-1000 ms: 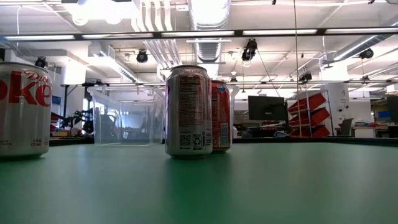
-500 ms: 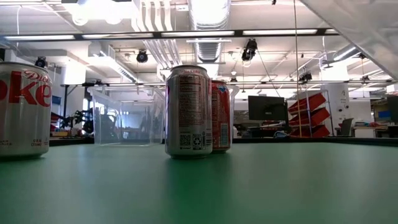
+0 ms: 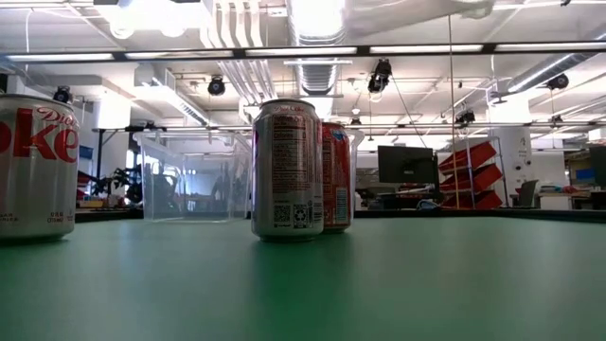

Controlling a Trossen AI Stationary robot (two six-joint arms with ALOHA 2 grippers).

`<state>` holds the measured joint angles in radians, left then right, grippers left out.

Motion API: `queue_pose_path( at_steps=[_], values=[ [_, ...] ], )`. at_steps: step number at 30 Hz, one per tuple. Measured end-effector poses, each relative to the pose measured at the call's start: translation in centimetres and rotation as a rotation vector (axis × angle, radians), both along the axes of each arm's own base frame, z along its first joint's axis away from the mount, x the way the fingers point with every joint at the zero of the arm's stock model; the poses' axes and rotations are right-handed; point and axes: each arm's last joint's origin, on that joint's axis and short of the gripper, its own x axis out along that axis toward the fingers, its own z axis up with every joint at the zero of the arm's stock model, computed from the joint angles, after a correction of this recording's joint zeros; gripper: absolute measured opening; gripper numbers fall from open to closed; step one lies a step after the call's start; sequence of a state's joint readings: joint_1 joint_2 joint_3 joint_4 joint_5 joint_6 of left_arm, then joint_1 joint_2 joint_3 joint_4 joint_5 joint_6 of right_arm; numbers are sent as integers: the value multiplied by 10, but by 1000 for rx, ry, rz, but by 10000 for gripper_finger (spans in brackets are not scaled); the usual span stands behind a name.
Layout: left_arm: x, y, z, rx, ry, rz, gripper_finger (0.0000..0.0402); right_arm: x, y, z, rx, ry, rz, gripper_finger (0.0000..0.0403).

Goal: Sort soda cans
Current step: Move the bottom transparent bin beside the top right transparent bin on the table

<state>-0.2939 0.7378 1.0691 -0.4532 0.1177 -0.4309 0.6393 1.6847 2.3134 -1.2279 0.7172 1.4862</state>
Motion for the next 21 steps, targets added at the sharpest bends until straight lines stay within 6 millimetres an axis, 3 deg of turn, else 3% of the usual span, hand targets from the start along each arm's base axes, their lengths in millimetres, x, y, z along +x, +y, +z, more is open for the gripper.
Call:
queue_pose_path(
  at_steps=[6,11,14,21],
  values=[
    [-2,1,3,-5,-30,3,233,-14,-48,26,-550,45,-7,17],
    [-4,2,0,13,-8,29,233,-6,-87,15,-889,343,49,17],
    [-6,6,-2,49,4,107,233,-8,-116,1,-940,581,109,17],
    [-10,20,3,124,-53,509,233,9,-159,-25,-955,811,323,17]
  ],
)
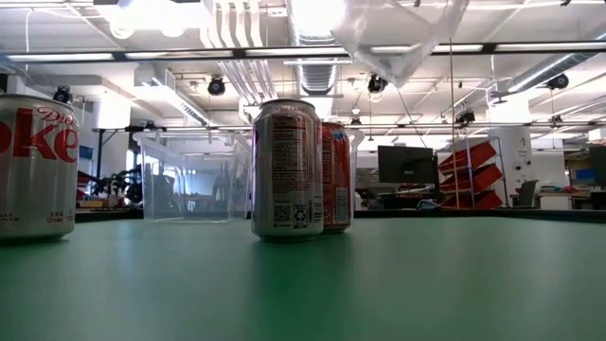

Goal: Sort soda cans
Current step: Move the bottom transparent bin beside the top right transparent bin on the table

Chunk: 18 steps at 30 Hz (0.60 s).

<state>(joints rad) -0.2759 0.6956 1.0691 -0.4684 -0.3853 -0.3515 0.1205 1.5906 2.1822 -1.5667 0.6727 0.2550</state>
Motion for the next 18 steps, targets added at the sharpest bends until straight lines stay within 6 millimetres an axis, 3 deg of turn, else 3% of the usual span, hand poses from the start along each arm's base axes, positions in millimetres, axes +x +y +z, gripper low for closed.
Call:
queue_pose_path(
  at_steps=[5,9,13,18],
  values=[
    [1,10,8,32,-77,292,233,-7,-30,-22,-12,197,40,17],
    [5,16,14,20,-134,463,233,-37,-61,-35,-14,312,16,17],
    [15,18,15,57,-131,488,233,-63,-82,-56,59,418,12,17],
    [37,16,11,73,-117,394,233,-63,-93,-96,195,456,144,17]
  ],
)
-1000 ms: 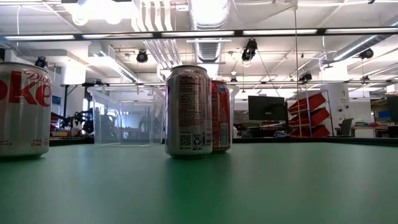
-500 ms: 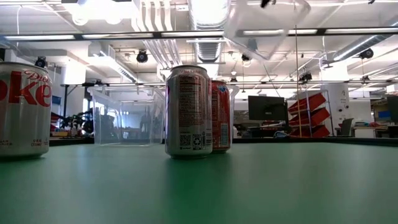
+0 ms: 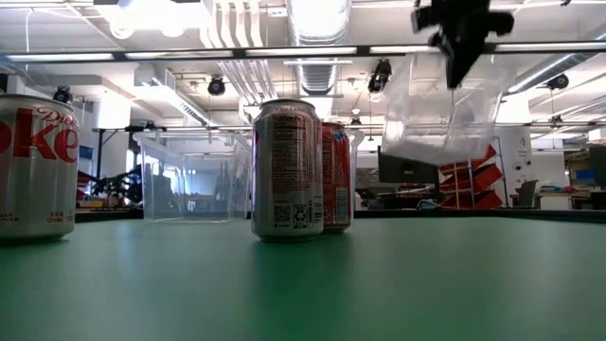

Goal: Sort soda cans
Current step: Move the bottom transparent bin beside the top right transparent bin on the table

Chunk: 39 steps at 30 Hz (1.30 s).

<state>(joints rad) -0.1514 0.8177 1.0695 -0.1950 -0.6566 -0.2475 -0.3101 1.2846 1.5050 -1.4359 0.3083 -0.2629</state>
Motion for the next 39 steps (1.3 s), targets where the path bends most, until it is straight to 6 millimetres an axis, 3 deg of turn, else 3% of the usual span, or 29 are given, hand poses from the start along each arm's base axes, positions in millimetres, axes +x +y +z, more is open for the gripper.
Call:
queue_pose_path(
  at_steps=[7,12,23,29,33,39],
  values=[
    [27,1,-9,-75,-6,31,233,9,-6,-70,100,140,7,17],
    [37,5,-14,-97,8,71,233,17,-9,-98,108,160,6,17],
    [42,17,-17,-107,19,130,233,42,-13,-121,125,144,40,18],
    [52,15,-23,-114,54,67,233,56,-11,-131,130,175,42,21],
    [54,14,-27,-123,84,41,233,68,-12,-136,131,170,44,43],
    [43,15,-27,-130,117,24,233,73,-11,-133,132,171,16,97]
  ],
)
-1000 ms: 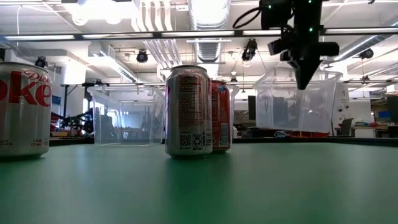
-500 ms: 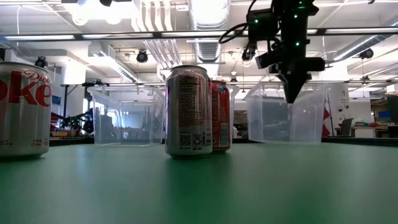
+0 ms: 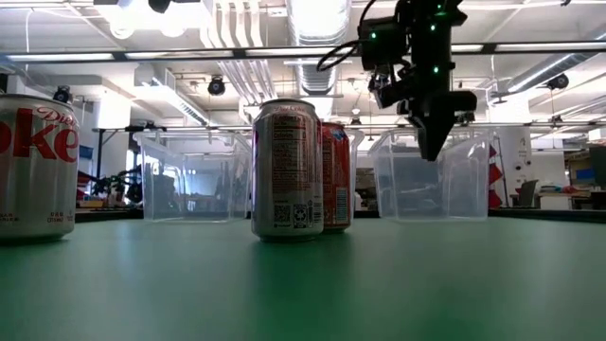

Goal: Sort soda cans
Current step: Move the bottom transparent bin beside the top right transparent bin on the table, then put the top middle white/black soda can into the right transparent bin

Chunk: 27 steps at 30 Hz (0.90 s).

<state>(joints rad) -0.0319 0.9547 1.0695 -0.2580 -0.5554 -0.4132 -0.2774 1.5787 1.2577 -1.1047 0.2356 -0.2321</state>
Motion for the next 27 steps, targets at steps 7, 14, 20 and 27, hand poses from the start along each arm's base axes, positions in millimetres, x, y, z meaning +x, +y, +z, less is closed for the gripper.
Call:
queue_pose_path(
  at_steps=[7,14,20,27],
  values=[
    [-19,-1,3,-2,22,-51,233,0,17,41,4,2,1,168],
    [-35,1,1,2,71,-48,233,10,40,87,-2,-154,-121,246],
    [-44,-1,-4,-11,138,-124,233,29,65,108,51,-358,-442,305],
    [-46,-2,-4,61,179,-194,233,75,94,101,200,-647,-864,356]
  ],
)
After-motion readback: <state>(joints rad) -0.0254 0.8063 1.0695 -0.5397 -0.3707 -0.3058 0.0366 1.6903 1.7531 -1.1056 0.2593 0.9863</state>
